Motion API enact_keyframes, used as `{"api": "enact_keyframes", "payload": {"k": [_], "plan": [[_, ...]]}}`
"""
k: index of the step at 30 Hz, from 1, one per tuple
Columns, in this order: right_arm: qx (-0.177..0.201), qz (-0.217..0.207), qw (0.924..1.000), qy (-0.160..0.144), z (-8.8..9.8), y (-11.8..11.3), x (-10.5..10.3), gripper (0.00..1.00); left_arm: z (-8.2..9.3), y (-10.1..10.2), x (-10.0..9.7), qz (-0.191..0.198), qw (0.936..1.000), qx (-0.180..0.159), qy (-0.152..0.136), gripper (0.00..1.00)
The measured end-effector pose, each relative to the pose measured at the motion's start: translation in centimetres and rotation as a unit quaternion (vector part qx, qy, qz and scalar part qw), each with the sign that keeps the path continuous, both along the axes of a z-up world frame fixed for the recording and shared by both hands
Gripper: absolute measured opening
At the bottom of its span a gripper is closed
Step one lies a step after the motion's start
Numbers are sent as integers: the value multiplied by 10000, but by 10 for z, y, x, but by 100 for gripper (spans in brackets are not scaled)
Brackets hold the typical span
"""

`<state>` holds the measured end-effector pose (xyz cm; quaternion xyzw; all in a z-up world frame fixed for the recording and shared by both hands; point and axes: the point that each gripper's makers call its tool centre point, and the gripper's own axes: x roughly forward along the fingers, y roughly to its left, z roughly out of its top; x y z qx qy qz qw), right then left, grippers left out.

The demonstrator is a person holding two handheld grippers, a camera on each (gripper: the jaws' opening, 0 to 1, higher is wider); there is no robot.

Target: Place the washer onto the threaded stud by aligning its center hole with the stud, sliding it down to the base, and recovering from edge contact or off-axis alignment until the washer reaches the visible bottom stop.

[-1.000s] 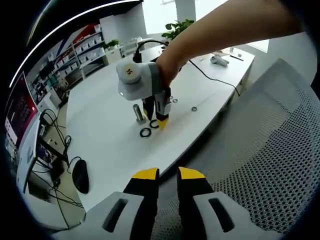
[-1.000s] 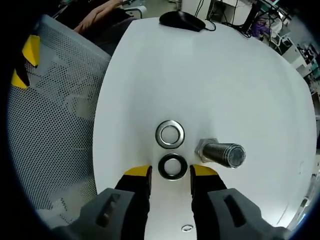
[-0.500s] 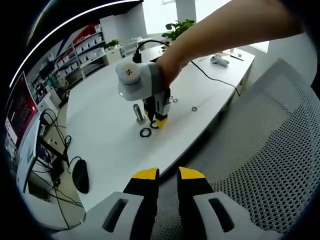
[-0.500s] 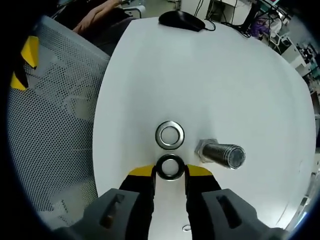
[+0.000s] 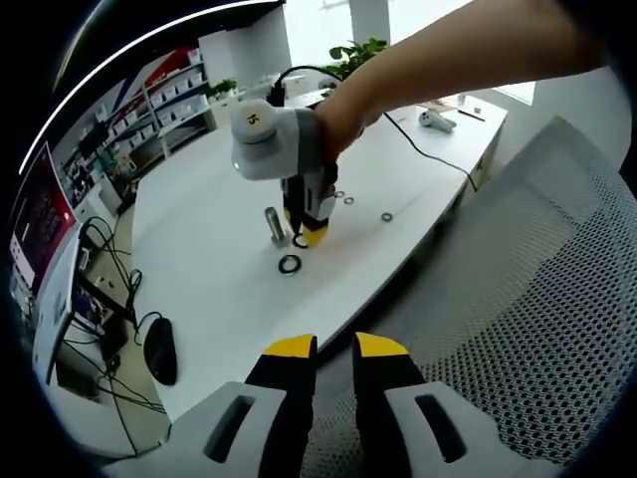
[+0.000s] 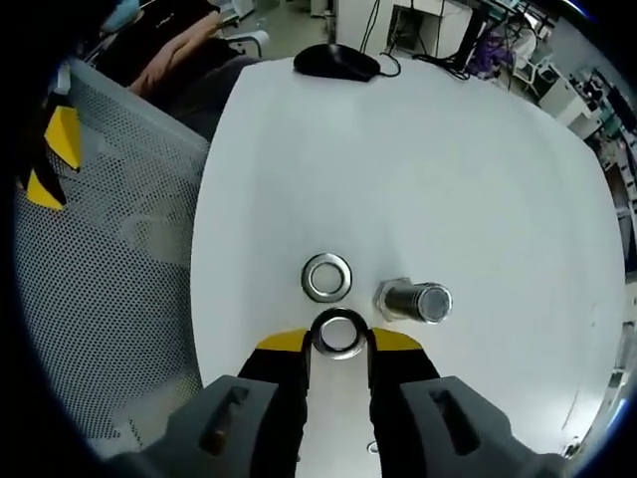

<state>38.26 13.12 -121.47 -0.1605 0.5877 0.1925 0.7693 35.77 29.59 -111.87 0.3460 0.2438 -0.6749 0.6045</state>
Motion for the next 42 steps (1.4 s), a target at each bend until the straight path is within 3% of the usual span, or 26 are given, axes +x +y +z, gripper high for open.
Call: {"api": "enact_keyframes", "payload": {"k": [18,30,42], "plan": [[-33,89,9995,-308,48,-10,1,23,0,0,0,11,10000,1,5,12],[-124,-7,9987,-498,54,-17,19,23,0,0,1,33,10000,-10,-4,13],[-365,145,9984,-400,45,-24,31,23,1,0,1,32,10000,-20,-12,13]]}}
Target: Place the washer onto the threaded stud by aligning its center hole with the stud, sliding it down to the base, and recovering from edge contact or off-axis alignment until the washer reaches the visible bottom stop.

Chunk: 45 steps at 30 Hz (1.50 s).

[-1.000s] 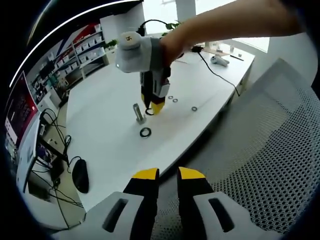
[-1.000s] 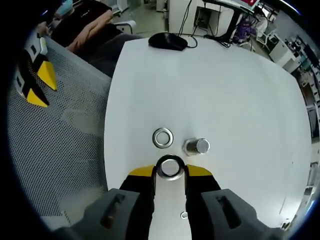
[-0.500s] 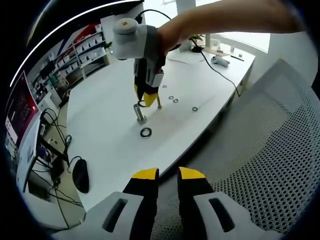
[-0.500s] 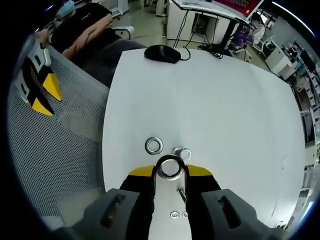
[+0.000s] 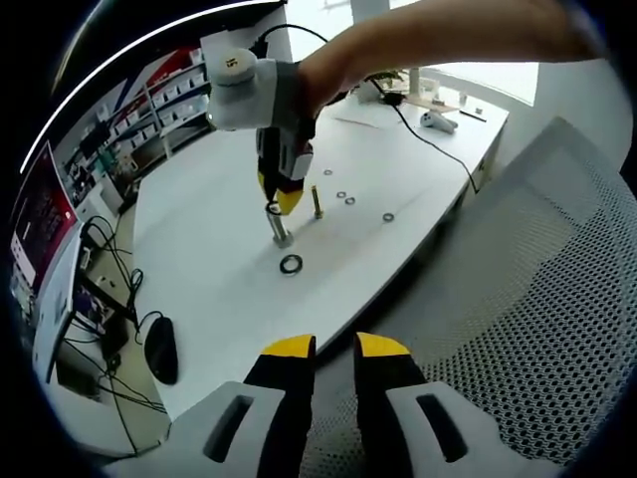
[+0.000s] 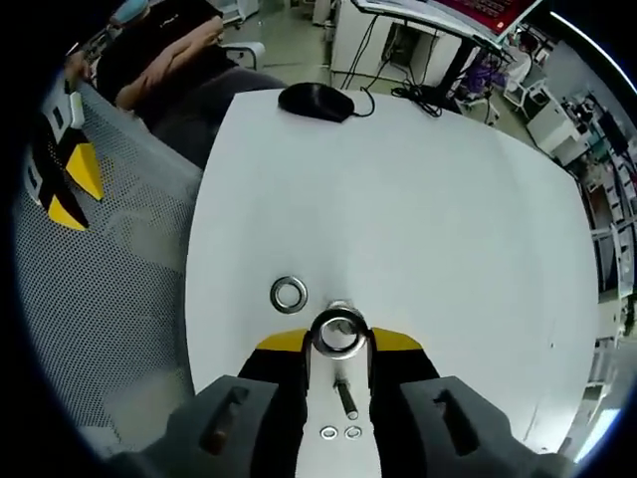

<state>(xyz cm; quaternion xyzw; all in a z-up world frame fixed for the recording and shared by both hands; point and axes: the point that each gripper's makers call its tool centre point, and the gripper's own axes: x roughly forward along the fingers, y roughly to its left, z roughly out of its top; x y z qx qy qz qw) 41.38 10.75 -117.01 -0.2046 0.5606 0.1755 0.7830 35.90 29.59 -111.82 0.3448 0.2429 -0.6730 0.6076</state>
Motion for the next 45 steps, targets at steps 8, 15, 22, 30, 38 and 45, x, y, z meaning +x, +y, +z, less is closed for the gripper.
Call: {"api": "enact_keyframes", "payload": {"k": [8,15,22,30,38,45], "plan": [[-115,82,9998,137,-3,-3,5,23,0,0,0,2,10000,-2,2,13],[-64,104,9994,313,-9,-3,6,23,0,0,0,6,10000,-3,2,13],[-47,116,9986,505,-27,-2,8,23,0,1,0,7,10000,4,5,13],[-50,151,9979,626,-46,-4,8,23,-1,0,0,20,10000,10,13,13],[-11,307,9971,701,-55,0,6,24,-1,1,0,6,10000,27,24,13],[-100,380,9965,735,-58,-2,7,25,-1,1,0,10,10000,37,35,12]]}}
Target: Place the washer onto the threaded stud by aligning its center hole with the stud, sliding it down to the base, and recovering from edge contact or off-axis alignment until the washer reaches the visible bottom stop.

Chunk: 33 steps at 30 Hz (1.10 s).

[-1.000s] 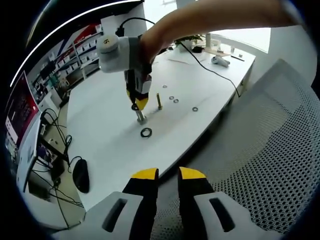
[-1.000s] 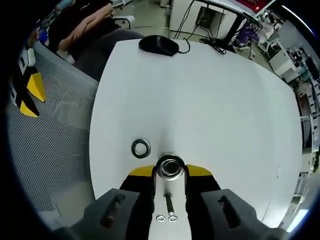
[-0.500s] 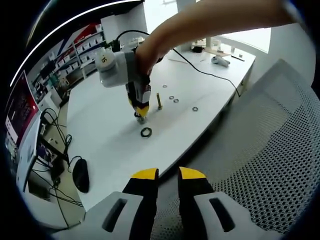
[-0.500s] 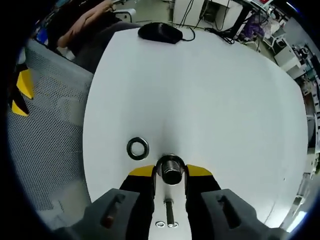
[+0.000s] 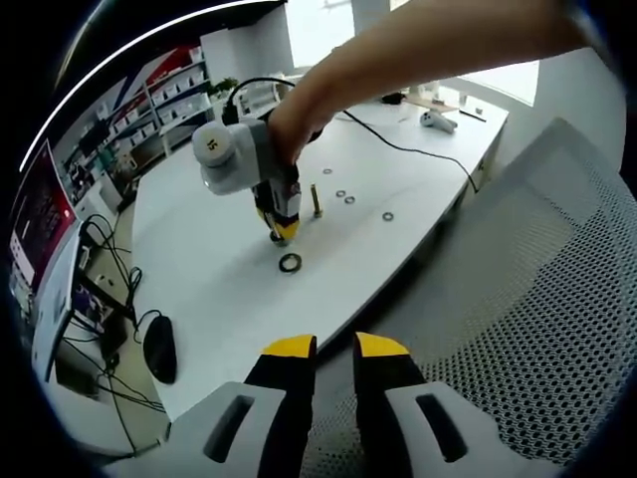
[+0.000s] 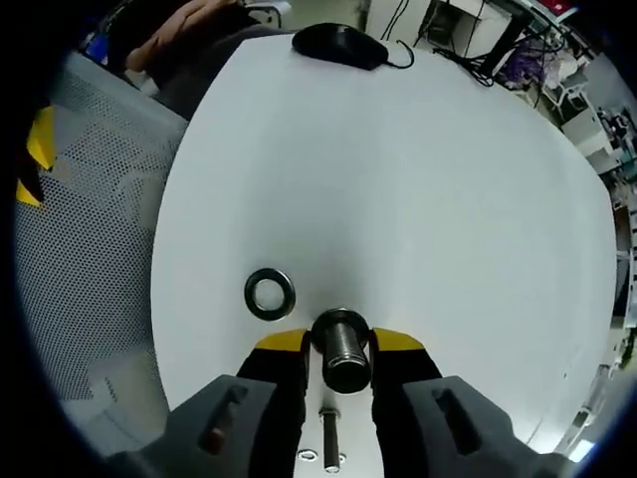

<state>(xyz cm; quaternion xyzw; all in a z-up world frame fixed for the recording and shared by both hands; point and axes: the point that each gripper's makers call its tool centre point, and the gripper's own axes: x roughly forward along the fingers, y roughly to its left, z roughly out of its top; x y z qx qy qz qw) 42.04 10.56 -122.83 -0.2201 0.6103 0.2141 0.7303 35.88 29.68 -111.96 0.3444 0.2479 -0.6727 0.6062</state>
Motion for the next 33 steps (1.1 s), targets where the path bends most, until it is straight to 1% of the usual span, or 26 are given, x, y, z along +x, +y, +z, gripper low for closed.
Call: {"api": "enact_keyframes", "payload": {"k": [4,6,7,9,12,16,19,21,29,33], "plan": [[68,-176,9997,-136,4,0,1,24,0,0,0,-3,10000,2,5,12],[137,-316,9988,-342,11,0,2,24,0,0,0,-4,10000,3,7,12],[177,-304,9988,-336,13,1,1,23,0,0,0,-5,10000,3,8,12],[256,-447,9974,-502,22,1,1,23,0,0,0,-10,10000,4,10,12],[368,-486,9961,-638,36,3,-6,24,0,-1,-1,-40,10000,-7,5,11],[408,-589,9945,-765,47,4,-12,25,0,0,-1,-28,10000,3,10,11],[371,-536,9938,-895,56,6,-17,25,0,-1,-1,-27,10000,1,10,11],[447,-581,9925,-977,61,7,-20,24,0,-1,-1,-21,10000,0,7,12],[513,-637,9903,-1122,67,22,-31,24,0,-1,0,-8,10000,-10,-8,12],[579,-631,9903,-1098,61,34,-36,24,1,-1,0,-9,10000,-24,-23,12]]}}
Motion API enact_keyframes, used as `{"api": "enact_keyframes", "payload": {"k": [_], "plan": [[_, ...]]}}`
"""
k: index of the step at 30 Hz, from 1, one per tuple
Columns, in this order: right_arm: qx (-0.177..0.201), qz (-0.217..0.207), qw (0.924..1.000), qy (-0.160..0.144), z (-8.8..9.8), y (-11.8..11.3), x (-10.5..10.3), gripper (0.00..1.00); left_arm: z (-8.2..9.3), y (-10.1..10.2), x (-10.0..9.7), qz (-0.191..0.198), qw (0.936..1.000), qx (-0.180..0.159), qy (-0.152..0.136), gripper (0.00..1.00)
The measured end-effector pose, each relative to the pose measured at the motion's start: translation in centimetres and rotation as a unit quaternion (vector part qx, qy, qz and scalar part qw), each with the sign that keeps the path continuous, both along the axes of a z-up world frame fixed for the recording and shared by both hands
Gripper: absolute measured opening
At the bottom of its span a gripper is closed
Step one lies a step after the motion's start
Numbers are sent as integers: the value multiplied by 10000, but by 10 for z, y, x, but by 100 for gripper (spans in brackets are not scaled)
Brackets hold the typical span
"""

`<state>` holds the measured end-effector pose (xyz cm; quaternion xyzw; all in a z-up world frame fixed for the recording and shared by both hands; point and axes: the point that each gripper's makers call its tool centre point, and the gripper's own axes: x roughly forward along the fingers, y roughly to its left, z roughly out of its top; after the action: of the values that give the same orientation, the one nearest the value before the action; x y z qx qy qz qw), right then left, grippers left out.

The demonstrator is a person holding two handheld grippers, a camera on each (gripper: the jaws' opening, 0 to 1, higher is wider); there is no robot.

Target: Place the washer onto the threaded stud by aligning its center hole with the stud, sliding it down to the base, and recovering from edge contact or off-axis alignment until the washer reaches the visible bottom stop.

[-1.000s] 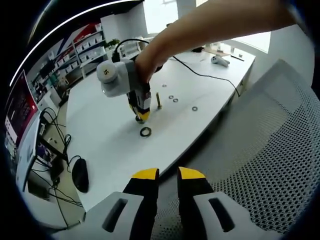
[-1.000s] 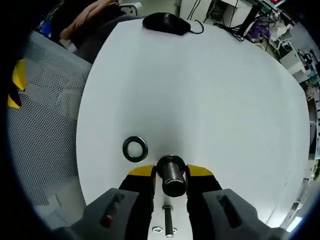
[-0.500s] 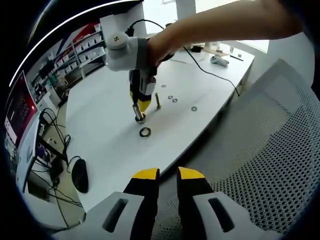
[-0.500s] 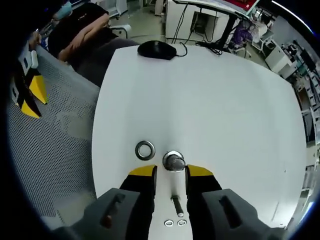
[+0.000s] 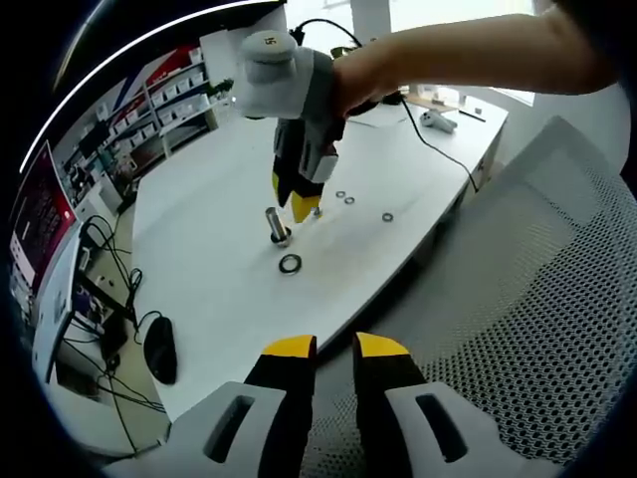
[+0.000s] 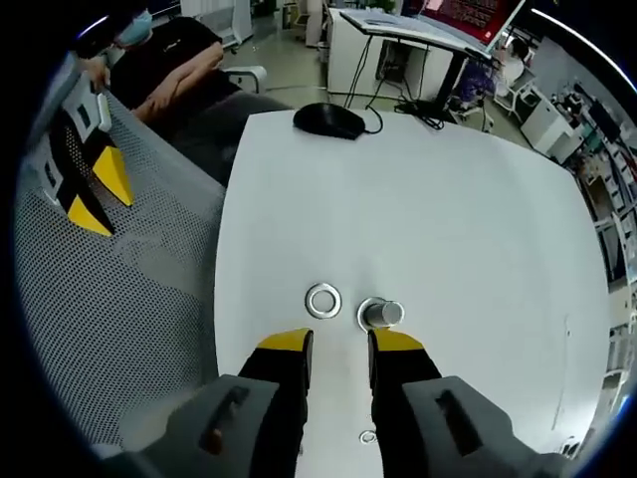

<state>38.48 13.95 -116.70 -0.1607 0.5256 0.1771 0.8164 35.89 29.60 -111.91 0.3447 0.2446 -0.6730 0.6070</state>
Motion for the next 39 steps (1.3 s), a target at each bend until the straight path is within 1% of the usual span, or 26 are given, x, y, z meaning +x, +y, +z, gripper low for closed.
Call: {"api": "enact_keyframes", "payload": {"k": [2,5,7,9,16,20,22,26,27,29,31,34,36,37,38,39], "plan": [[73,-89,9997,208,-10,6,-7,24,1,0,0,0,10000,-1,0,12],[79,-104,9994,319,-20,13,-13,24,1,0,0,-2,10000,0,0,12],[86,-177,9988,444,-28,12,-16,24,1,0,-1,0,10000,-2,-4,13],[261,-261,9971,669,-34,17,-21,24,1,0,0,7,10000,-3,-8,13],[267,-399,9972,570,-42,20,-12,25,1,0,0,12,10000,-2,-8,13],[145,-390,9976,555,-51,19,-3,26,1,-1,0,18,10000,27,14,13],[119,-433,9971,612,-54,19,0,27,1,-1,0,20,10000,27,13,13],[97,-419,9969,654,-57,21,3,27,1,0,0,20,10000,24,11,13],[55,-399,9968,693,-61,20,5,27,0,0,0,27,10000,27,15,13],[6,-412,9966,707,-63,18,7,27,0,0,0,27,10000,32,17,13],[-1,-434,9964,733,-67,16,11,28,0,0,0,28,10000,29,17,13],[5,-443,9960,780,-70,17,12,29,0,0,0,26,10000,30,17,13],[9,-386,9954,882,-73,18,9,30,0,0,0,29,10000,28,19,13],[-50,-259,9957,890,-72,18,8,31,0,0,0,29,10000,28,19,13],[-52,-190,9963,832,-71,19,11,32,0,0,0,27,10000,28,19,13],[-36,-251,9958,876,-71,18,11,32,0,0,0,24,10000,25,18,13]]}}
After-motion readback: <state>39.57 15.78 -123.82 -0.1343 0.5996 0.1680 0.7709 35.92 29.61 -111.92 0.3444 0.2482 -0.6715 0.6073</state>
